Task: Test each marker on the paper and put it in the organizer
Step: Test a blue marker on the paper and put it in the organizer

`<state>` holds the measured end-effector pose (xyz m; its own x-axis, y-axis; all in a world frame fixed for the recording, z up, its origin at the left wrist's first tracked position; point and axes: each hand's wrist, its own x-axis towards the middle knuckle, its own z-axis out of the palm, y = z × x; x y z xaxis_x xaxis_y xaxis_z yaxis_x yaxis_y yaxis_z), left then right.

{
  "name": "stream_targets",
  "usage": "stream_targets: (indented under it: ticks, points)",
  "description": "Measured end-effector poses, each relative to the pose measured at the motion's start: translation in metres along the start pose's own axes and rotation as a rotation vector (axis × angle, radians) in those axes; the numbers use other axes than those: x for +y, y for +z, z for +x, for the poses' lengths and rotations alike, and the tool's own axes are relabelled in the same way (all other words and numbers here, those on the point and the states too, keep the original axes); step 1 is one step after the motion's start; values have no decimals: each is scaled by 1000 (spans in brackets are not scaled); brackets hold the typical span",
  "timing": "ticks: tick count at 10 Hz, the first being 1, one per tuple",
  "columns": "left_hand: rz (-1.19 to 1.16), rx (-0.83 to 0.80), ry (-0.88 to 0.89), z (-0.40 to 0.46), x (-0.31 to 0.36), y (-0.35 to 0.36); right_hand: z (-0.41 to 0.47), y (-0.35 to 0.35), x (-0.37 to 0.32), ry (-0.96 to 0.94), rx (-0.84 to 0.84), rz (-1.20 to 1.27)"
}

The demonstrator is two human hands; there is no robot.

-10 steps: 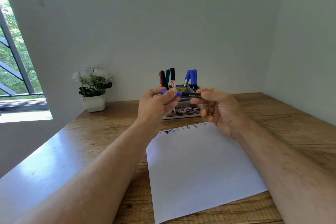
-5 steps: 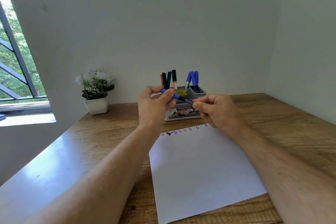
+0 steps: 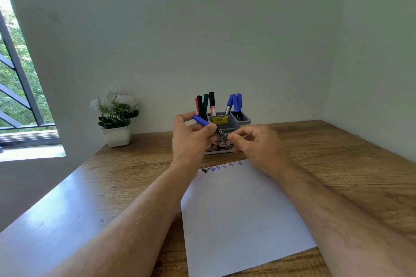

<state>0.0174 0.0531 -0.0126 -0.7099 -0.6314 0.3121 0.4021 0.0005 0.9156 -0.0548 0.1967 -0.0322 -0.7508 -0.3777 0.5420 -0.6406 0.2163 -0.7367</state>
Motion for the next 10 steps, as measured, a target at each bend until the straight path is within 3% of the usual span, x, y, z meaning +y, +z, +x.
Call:
stream_targets:
  ticks: [1, 2, 5, 7, 9, 10]
  points:
    - [58, 45, 212, 6, 7, 5, 3, -7, 0, -25, 221, -94]
    - [151, 39, 351, 11, 12, 12, 5, -10, -1, -33, 296, -122]
    - [302, 10, 578, 37, 19, 55, 8, -8, 0, -83, 329, -148]
    - [564, -32, 582, 53, 11, 64, 10, -6, 2, -75, 338, -182]
    - [738, -126, 398, 59, -7, 75, 13, -5, 4, -84, 354, -211]
    - [809, -127, 405, 58, -9, 78, 14, -6, 6, -66, 357, -220]
